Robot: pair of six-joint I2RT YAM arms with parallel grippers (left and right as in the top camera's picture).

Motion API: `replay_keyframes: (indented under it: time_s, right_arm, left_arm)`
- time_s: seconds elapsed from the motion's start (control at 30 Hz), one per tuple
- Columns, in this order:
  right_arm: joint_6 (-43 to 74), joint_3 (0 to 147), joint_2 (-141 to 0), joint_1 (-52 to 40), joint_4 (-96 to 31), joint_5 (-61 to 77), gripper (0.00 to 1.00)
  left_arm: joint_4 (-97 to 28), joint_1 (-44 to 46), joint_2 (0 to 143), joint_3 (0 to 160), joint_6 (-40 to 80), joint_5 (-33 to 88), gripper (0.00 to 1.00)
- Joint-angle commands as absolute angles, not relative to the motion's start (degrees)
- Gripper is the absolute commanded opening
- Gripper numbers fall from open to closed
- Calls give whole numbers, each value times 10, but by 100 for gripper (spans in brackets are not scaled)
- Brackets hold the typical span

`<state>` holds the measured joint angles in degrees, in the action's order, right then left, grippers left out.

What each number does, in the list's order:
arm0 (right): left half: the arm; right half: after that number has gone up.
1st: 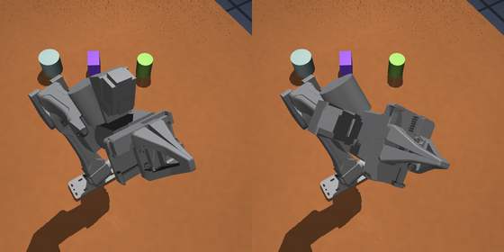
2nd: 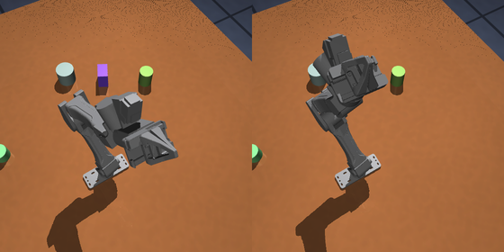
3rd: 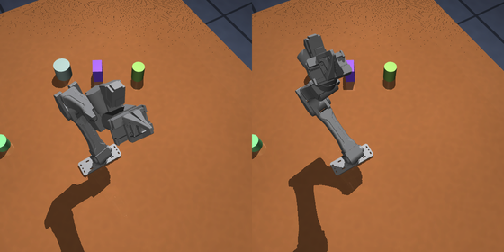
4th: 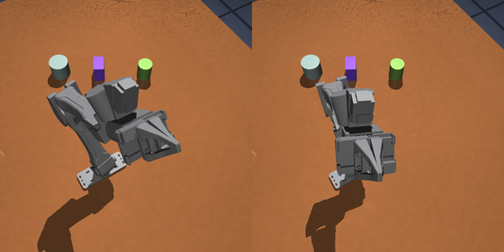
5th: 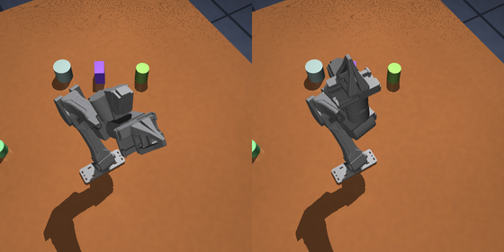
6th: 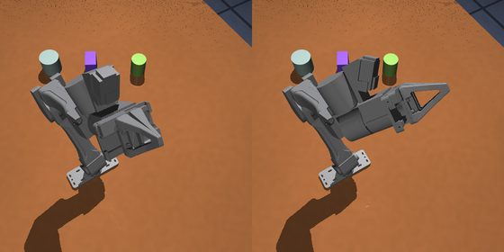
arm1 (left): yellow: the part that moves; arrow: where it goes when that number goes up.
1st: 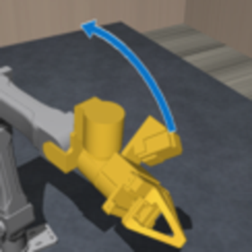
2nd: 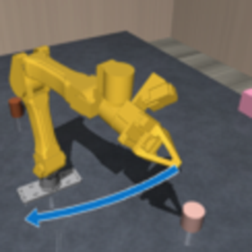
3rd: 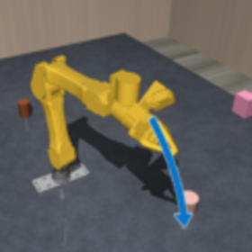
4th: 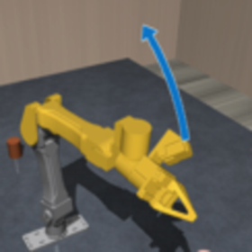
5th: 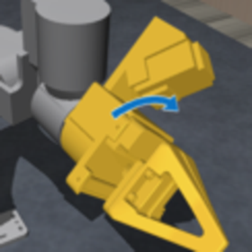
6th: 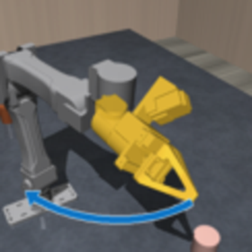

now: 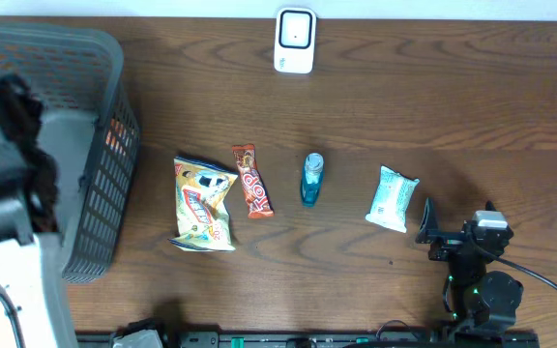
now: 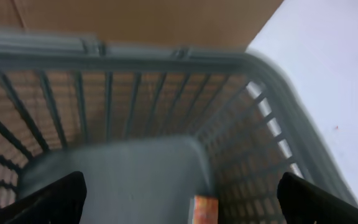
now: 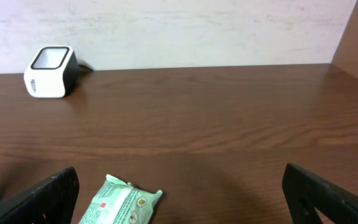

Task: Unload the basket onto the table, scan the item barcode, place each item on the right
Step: 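Reach the left gripper into the basket and grasp the orange tissue pack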

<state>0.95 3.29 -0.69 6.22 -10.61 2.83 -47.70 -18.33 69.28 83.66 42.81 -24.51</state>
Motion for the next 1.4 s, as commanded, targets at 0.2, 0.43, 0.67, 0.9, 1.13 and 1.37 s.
replay_keyframes:
  time_s: [0.2,0.43,0.67,0.9,1.13,1.37]
  right_arm:
    - [3,31,-4,58,-106,29,99]
    - [3,31,-4,58,-106,29,99]
    - [3,31,-4,58,-106,29,99]
    - [3,31,-4,58,-106,29,99]
    - [3,31,-4,58,-106,29,99]
    - [3,31,-4,58,-106,29,99]
  left_arm:
    - [-460,-295,864,841,216,311,98]
    - [-458,-294,957,841,180,337,98]
    - [-491,-294,1008,834,206,202,98]
    - [-488,-288,1042,828,206,203,98]
    - [-461,-270,1072,828,206,202,98]
    - [-443,-249,1118,828,206,173,98]
